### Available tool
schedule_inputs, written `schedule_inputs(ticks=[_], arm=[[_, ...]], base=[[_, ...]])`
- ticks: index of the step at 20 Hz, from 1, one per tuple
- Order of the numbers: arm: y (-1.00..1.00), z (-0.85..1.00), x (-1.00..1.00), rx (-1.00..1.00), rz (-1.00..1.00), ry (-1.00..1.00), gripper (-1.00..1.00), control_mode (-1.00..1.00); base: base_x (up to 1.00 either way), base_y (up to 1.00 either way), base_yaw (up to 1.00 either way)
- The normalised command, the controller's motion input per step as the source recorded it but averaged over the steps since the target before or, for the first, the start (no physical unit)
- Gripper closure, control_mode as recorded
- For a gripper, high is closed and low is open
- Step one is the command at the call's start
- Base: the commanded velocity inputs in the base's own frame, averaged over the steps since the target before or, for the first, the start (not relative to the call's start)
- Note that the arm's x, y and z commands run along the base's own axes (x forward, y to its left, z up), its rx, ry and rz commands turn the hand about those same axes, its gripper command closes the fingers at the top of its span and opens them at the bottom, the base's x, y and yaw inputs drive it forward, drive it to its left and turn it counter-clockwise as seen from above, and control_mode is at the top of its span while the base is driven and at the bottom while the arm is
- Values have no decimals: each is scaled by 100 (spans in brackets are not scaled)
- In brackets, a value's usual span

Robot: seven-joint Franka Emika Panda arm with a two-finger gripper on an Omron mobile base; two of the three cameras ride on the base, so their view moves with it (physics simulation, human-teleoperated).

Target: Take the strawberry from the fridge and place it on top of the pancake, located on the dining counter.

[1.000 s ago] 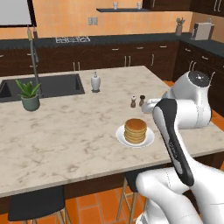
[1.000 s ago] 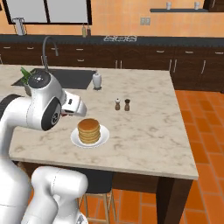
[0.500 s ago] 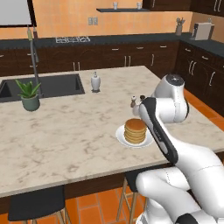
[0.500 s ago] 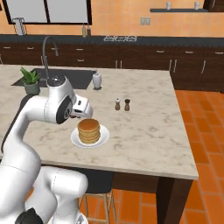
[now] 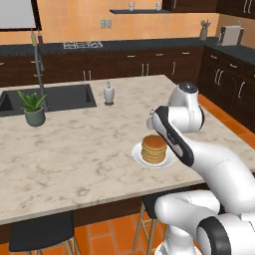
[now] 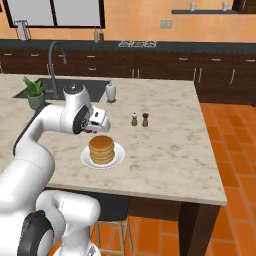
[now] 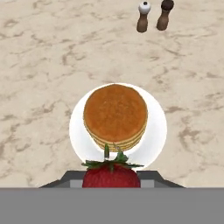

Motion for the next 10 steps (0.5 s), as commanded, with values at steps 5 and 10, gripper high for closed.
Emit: schedule_inputs(ticks=[5, 10], arm=[[0, -47, 26, 0, 0, 0, 100, -100], [0, -30, 36, 0, 0, 1, 100, -100]], base=[[0, 0, 0], [0, 0, 0]])
